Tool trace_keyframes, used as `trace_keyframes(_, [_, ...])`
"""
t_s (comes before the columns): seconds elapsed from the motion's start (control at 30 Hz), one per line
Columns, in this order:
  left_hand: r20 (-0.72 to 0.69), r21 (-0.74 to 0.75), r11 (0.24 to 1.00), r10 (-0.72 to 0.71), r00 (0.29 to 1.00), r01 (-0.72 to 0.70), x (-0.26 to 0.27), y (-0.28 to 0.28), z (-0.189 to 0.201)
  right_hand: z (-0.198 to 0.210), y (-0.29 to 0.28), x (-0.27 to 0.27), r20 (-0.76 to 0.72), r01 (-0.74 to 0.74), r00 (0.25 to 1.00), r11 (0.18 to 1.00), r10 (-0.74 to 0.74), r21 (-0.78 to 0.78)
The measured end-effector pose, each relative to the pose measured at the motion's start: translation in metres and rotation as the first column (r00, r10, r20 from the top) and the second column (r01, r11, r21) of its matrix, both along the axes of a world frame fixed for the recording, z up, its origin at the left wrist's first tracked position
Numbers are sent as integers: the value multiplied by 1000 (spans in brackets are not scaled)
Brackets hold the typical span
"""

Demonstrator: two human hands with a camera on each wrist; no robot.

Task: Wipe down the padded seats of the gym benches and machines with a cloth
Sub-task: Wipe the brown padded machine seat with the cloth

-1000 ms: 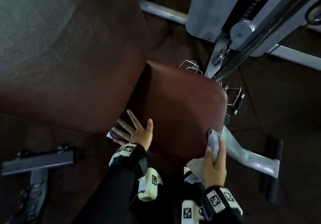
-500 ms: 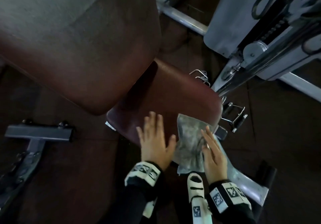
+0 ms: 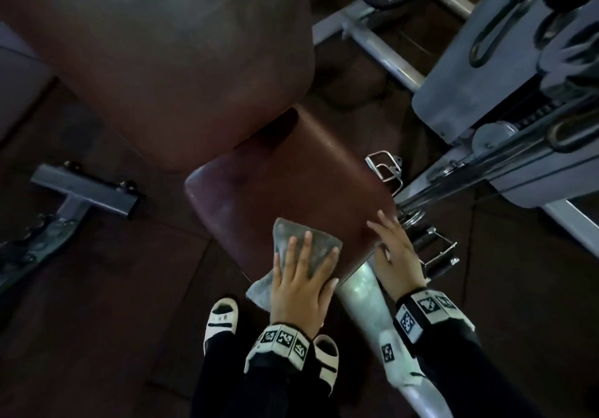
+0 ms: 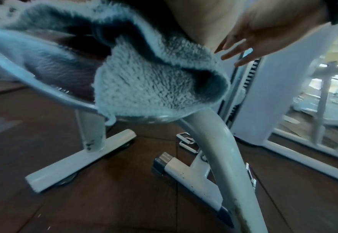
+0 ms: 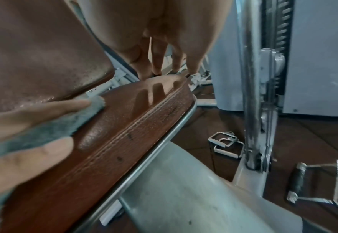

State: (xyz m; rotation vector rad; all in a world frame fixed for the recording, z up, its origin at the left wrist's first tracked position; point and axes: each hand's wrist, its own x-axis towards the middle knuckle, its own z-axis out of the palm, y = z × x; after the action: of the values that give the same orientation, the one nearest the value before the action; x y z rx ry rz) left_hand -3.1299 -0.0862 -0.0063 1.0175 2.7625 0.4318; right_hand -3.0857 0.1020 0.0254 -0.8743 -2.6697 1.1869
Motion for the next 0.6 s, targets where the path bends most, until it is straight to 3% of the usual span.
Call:
trace_keyframes(0.13, [59, 19, 947, 319, 946, -321, 19, -2, -2, -8, 8, -31, 183, -198, 967, 975, 178, 101])
trace_keyframes(0.3, [221, 124, 760, 605, 765, -638, 41, 13, -5, -20, 4, -48, 278, -206, 947, 968, 160, 146])
trace_keyframes(0.47, [486, 203, 450, 725, 489, -869, 49, 23, -7, -31, 3, -42, 247, -205, 957, 959, 154, 196])
trace_keyframes(0.53, [487, 241, 393, 742, 461, -887, 54, 26, -10, -34, 1, -42, 259, -208, 954, 956, 151, 207])
trace_keyframes(0.6, [444, 253, 408, 757, 480, -877, 55, 28, -12, -35, 0, -42, 267, -207, 953, 952, 144, 224])
